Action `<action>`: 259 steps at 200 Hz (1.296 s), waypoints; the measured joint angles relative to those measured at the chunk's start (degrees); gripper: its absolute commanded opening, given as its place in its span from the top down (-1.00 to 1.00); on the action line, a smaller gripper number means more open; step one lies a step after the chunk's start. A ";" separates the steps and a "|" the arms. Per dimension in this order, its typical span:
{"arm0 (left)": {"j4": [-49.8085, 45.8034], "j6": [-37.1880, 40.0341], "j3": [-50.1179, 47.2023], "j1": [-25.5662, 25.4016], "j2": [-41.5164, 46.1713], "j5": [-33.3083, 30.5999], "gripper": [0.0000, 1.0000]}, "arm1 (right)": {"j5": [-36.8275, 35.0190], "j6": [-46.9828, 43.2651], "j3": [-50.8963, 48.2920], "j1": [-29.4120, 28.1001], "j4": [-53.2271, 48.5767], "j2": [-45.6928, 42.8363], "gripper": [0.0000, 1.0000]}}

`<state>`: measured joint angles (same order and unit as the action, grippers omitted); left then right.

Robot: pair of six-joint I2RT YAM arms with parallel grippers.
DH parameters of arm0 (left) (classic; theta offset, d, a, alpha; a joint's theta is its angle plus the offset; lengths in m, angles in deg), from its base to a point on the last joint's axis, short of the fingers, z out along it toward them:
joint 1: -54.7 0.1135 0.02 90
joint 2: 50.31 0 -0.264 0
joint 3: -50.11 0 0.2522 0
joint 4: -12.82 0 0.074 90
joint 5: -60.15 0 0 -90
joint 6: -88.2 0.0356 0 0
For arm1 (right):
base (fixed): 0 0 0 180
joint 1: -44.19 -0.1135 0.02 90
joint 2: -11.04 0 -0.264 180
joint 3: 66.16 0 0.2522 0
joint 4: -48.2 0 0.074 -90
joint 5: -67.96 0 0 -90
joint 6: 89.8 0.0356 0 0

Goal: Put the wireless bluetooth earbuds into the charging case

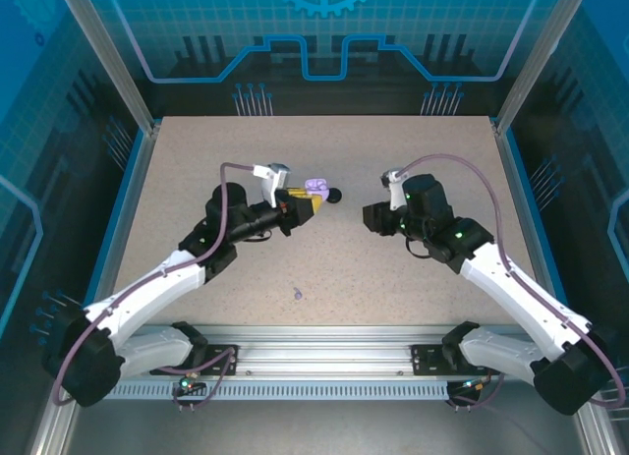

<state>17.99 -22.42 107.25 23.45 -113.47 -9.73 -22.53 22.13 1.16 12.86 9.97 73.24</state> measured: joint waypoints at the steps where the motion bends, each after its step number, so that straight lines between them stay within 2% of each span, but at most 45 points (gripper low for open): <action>1: -0.09 0.02 0.00 0.04 0.13 0.00 1.00 | 0.11 -0.02 -0.09 -0.02 0.00 0.11 0.19; 27: -2.58 0.20 -0.02 1.46 4.26 -0.66 1.00 | 2.89 -0.44 -2.62 -2.60 -0.33 4.70 0.17; 74: -6.58 1.07 -0.04 2.73 8.59 -1.60 1.00 | 4.00 -0.59 -4.00 -14.45 1.14 15.37 0.12; 136: -10.84 1.73 -0.07 2.97 11.28 -3.28 1.00 | 3.43 -0.57 3.69 -27.32 3.69 31.19 0.08; 173: -11.67 1.73 -0.07 2.97 12.11 -3.87 1.00 | 2.36 -0.44 8.46 -30.56 4.15 37.59 0.03; 259: -11.82 1.73 -0.24 2.97 12.20 -3.89 1.00 | -3.56 -0.39 15.50 -33.57 -0.57 47.04 0.01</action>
<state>6.17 -20.69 107.01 26.43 -101.27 -13.62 -26.10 21.74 16.65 -20.71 9.40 120.27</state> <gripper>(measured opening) 0.214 0.495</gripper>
